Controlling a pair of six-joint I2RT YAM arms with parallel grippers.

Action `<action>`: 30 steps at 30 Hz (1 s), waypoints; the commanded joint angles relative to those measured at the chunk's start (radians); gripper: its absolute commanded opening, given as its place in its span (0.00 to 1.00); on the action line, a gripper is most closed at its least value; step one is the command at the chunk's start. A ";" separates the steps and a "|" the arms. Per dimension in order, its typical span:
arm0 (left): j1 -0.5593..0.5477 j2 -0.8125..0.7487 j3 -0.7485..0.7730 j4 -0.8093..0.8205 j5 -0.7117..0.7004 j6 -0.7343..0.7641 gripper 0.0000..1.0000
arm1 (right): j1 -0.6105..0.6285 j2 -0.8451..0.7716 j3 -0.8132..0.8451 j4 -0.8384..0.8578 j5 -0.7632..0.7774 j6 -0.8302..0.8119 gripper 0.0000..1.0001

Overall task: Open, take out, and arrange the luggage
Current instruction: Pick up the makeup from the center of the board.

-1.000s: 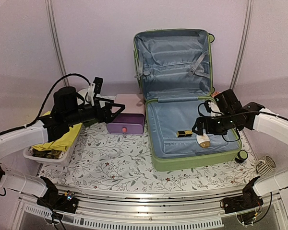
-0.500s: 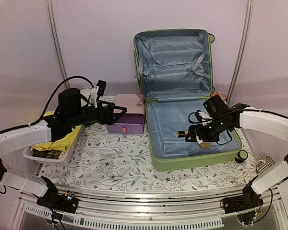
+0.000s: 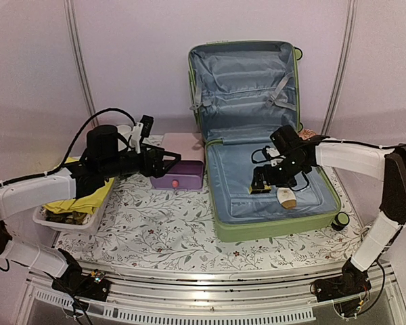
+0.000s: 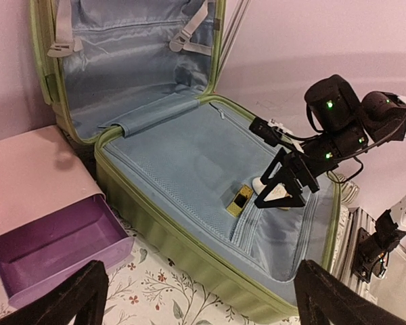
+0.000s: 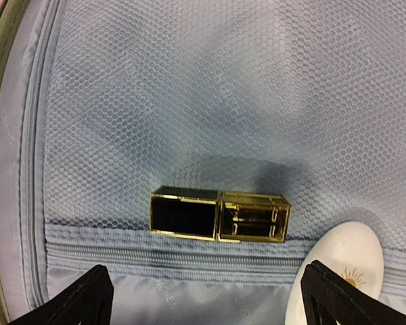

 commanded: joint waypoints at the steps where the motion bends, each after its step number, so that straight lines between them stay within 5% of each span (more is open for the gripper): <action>1: 0.002 -0.010 0.017 -0.001 0.008 0.010 0.98 | -0.001 0.059 0.049 0.025 0.024 -0.010 0.99; 16: 0.002 -0.033 0.007 -0.008 -0.009 0.023 0.98 | -0.001 0.172 0.090 0.063 0.056 0.042 1.00; 30: 0.004 -0.038 0.007 -0.016 -0.017 0.030 0.98 | -0.001 0.190 0.085 0.093 0.045 0.024 0.76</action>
